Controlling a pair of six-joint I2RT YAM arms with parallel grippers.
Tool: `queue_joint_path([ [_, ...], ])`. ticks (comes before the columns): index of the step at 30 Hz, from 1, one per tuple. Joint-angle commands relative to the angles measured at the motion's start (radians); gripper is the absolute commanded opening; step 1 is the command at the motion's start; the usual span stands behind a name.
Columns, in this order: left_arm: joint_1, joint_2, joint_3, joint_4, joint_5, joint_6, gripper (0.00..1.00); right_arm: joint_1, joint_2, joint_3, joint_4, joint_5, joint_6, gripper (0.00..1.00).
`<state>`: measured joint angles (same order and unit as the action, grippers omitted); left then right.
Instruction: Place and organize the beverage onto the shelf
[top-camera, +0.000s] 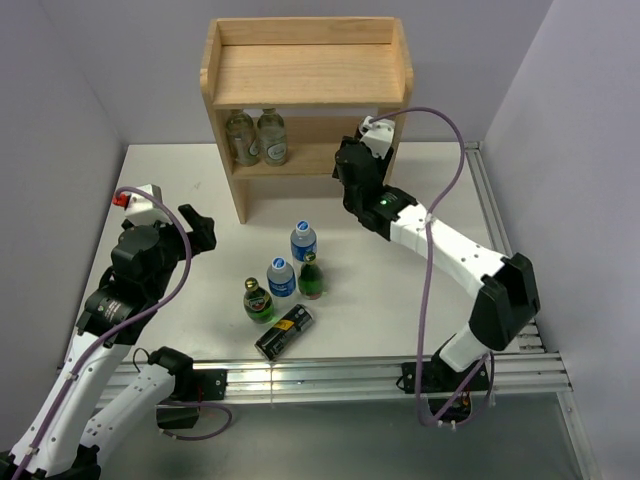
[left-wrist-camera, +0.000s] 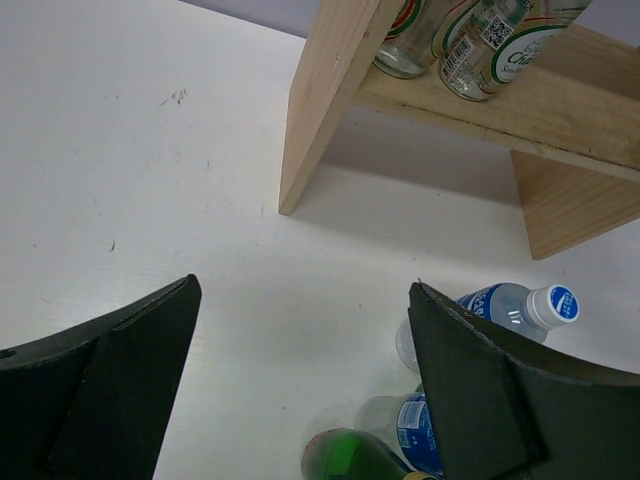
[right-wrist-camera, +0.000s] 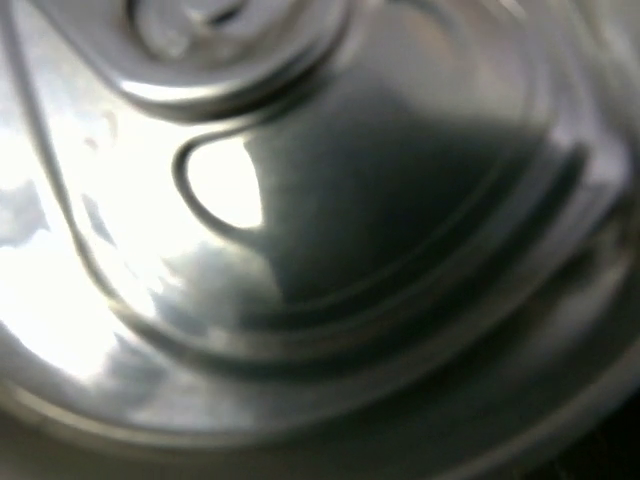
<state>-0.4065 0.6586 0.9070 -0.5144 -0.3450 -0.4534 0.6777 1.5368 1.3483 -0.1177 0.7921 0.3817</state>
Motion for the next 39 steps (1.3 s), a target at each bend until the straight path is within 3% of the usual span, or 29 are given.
queue_joint_path([
  [1, 0.008, -0.001, 0.001, 0.019, 0.015, 0.021, 0.92, -0.049, 0.016, 0.098, 0.066, -0.044, -0.033, 0.00],
  [22, 0.017, 0.004, 0.001, 0.020, 0.029, 0.021, 0.91, -0.148, 0.252, 0.216, 0.151, 0.028, -0.133, 0.00],
  [24, 0.018, 0.006, 0.001, 0.020, 0.029, 0.019, 0.91, -0.150, 0.253, 0.210, 0.151, 0.047, -0.129, 0.13],
  [25, 0.018, 0.004, 0.001, 0.019, 0.031, 0.021, 0.91, -0.150, 0.253, 0.197, 0.158, 0.048, -0.127, 0.25],
  [26, 0.018, 0.004, 0.001, 0.020, 0.029, 0.021, 0.91, -0.150, 0.250, 0.189, 0.171, 0.055, -0.126, 0.56],
  [28, 0.018, 0.004, 0.000, 0.020, 0.028, 0.019, 0.91, -0.150, 0.250, 0.181, 0.170, 0.058, -0.115, 0.75],
  [29, 0.018, 0.004, 0.000, 0.020, 0.029, 0.018, 0.91, -0.150, 0.252, 0.181, 0.158, 0.065, -0.107, 0.90],
  [30, 0.018, 0.003, 0.000, 0.020, 0.029, 0.019, 0.91, -0.150, 0.252, 0.181, 0.153, 0.065, -0.103, 0.96],
  [31, 0.018, 0.004, 0.000, 0.020, 0.029, 0.019, 0.91, -0.148, 0.252, 0.181, 0.150, 0.067, -0.093, 1.00],
  [39, 0.024, 0.003, -0.002, 0.024, 0.032, 0.019, 0.91, -0.133, 0.197, 0.138, 0.096, 0.035, -0.037, 1.00],
])
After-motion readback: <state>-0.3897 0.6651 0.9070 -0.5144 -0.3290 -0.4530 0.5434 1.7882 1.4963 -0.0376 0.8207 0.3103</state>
